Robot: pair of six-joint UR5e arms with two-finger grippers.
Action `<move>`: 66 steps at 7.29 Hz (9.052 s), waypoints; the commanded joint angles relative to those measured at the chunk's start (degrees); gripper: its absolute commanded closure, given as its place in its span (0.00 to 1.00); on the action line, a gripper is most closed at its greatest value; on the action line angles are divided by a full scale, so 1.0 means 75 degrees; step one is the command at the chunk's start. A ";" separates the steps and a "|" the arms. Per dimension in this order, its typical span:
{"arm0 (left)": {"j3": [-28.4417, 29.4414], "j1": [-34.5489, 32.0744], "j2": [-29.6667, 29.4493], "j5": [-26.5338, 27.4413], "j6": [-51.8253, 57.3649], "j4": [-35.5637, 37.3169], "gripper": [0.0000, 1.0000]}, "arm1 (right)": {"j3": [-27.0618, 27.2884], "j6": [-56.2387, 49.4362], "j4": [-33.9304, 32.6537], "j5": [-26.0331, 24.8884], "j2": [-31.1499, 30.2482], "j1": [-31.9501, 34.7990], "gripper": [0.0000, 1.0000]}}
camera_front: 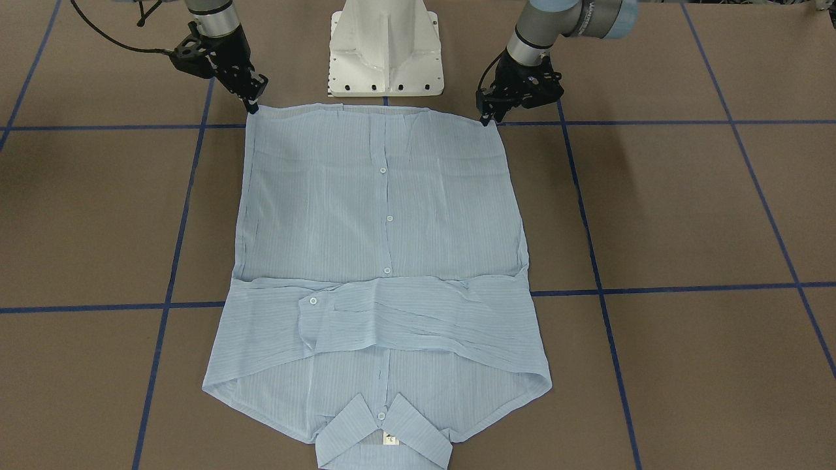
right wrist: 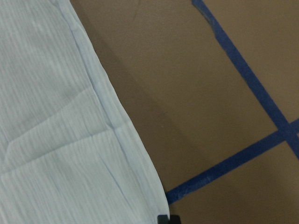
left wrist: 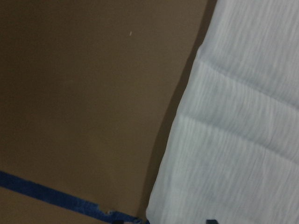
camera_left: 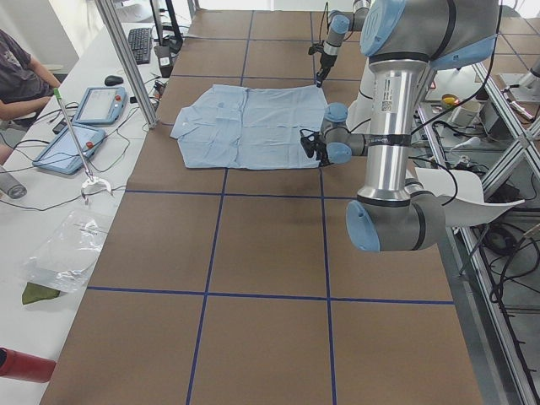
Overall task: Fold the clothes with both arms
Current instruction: 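Move the left gripper to its hem corner while the right grasps the other, then grasp both hem corners and fold the hem up toward the collar with both grippers, then lower the hem onto the shirt near the collar with both grippers, then open both grippers and lift them off the folded shirt, then move the right gripper to the folded shirt's near corner and grasp it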
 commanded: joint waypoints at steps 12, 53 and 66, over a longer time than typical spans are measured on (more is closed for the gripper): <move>-0.2605 -0.2632 -0.0213 -0.1066 -0.0683 0.0822 1.00 | 0.2101 0.0234 0.0000 -0.0094 -0.0178 0.2190 1.00; 0.6669 -0.5135 -0.4154 -0.0767 0.1895 -0.3901 0.34 | -0.3184 -0.1781 -0.0340 0.1559 0.2858 0.3927 0.37; 0.6470 -0.5124 -0.3931 -0.0743 0.1837 -0.3901 0.35 | -0.3016 -0.1314 -0.0351 0.1875 0.2774 0.4137 0.57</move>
